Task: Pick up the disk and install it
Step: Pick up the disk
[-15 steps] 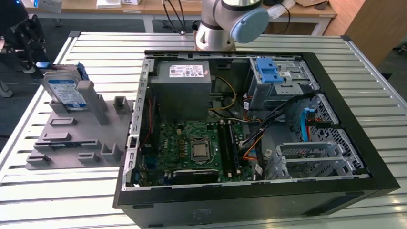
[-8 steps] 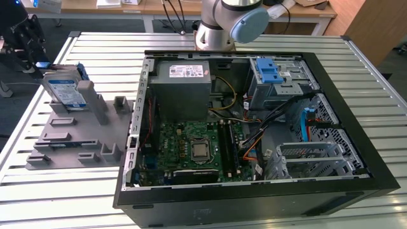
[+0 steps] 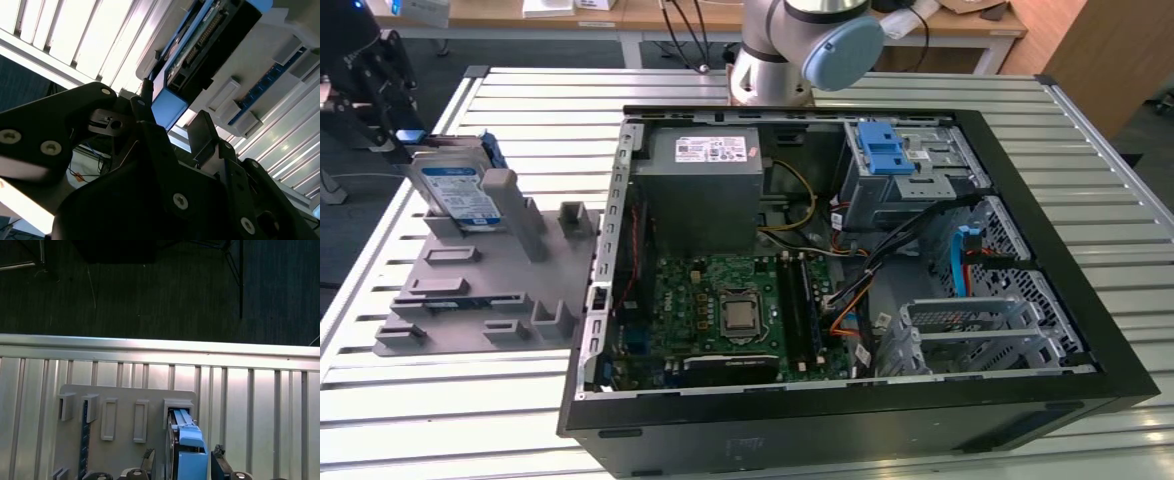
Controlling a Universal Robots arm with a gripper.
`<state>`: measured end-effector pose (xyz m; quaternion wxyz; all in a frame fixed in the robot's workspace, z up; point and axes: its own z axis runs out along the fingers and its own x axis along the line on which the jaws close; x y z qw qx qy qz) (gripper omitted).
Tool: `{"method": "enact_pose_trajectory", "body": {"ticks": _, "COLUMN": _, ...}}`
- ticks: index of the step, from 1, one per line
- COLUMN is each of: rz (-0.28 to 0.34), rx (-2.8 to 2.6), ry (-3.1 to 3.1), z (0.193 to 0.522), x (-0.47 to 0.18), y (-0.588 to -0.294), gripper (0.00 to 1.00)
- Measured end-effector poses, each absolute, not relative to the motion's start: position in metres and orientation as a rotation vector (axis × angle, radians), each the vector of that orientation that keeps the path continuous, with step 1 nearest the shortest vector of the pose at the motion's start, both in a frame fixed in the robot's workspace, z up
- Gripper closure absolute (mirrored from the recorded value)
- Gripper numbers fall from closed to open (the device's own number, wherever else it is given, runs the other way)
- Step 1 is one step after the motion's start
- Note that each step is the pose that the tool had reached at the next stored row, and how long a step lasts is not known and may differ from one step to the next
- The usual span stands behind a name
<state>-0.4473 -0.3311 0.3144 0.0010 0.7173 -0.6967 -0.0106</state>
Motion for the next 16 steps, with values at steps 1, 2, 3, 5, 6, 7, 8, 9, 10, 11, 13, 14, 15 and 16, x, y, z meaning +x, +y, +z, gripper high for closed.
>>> {"method": "enact_pose_trajectory", "body": {"ticks": 1, "rz": -0.033, "rx": 2.252, "ry": -2.187, "z": 0.3142, "x": -0.4474, "y": -0.331, "gripper": 0.45}}
{"method": "enact_pose_trajectory", "body": {"ticks": 2, "rz": -0.033, "rx": 2.252, "ry": -2.187, "z": 0.314, "x": -0.4474, "y": -0.331, "gripper": 0.45}}
{"method": "enact_pose_trajectory", "body": {"ticks": 3, "rz": -0.033, "rx": 2.252, "ry": -2.187, "z": 0.314, "x": -0.4474, "y": -0.331, "gripper": 0.45}}
{"method": "enact_pose_trajectory", "body": {"ticks": 5, "rz": -0.033, "rx": 2.252, "ry": -2.187, "z": 0.314, "x": -0.4474, "y": -0.331, "gripper": 0.45}}
{"method": "enact_pose_trajectory", "body": {"ticks": 6, "rz": -0.033, "rx": 2.252, "ry": -2.187, "z": 0.314, "x": -0.4474, "y": -0.331, "gripper": 0.45}}
{"method": "enact_pose_trajectory", "body": {"ticks": 7, "rz": -0.033, "rx": 2.252, "ry": -2.187, "z": 0.314, "x": -0.4474, "y": -0.331, "gripper": 0.45}}
{"method": "enact_pose_trajectory", "body": {"ticks": 8, "rz": -0.033, "rx": 2.252, "ry": -2.187, "z": 0.314, "x": -0.4474, "y": -0.331, "gripper": 0.45}}
{"method": "enact_pose_trajectory", "body": {"ticks": 9, "rz": -0.033, "rx": 2.252, "ry": -2.187, "z": 0.314, "x": -0.4473, "y": -0.331, "gripper": 0.45}}
{"method": "enact_pose_trajectory", "body": {"ticks": 10, "rz": -0.033, "rx": 2.252, "ry": -2.187, "z": 0.3138, "x": -0.4473, "y": -0.331, "gripper": 0.45}}
{"method": "enact_pose_trajectory", "body": {"ticks": 11, "rz": -0.033, "rx": 2.252, "ry": -2.188, "z": 0.3134, "x": -0.4473, "y": -0.3307, "gripper": 0.45}}
{"method": "enact_pose_trajectory", "body": {"ticks": 13, "rz": -0.033, "rx": 2.252, "ry": -2.187, "z": 0.3119, "x": -0.4474, "y": -0.3301, "gripper": 0.45}}
{"method": "enact_pose_trajectory", "body": {"ticks": 14, "rz": -0.033, "rx": 2.252, "ry": -2.187, "z": 0.3109, "x": -0.4474, "y": -0.3298, "gripper": 0.45}}
{"method": "enact_pose_trajectory", "body": {"ticks": 15, "rz": -0.033, "rx": 2.252, "ry": -2.187, "z": 0.3097, "x": -0.4474, "y": -0.3297, "gripper": 0.45}}
{"method": "enact_pose_trajectory", "body": {"ticks": 16, "rz": -0.033, "rx": 2.252, "ry": -2.187, "z": 0.3083, "x": -0.4474, "y": -0.3295, "gripper": 0.45}}
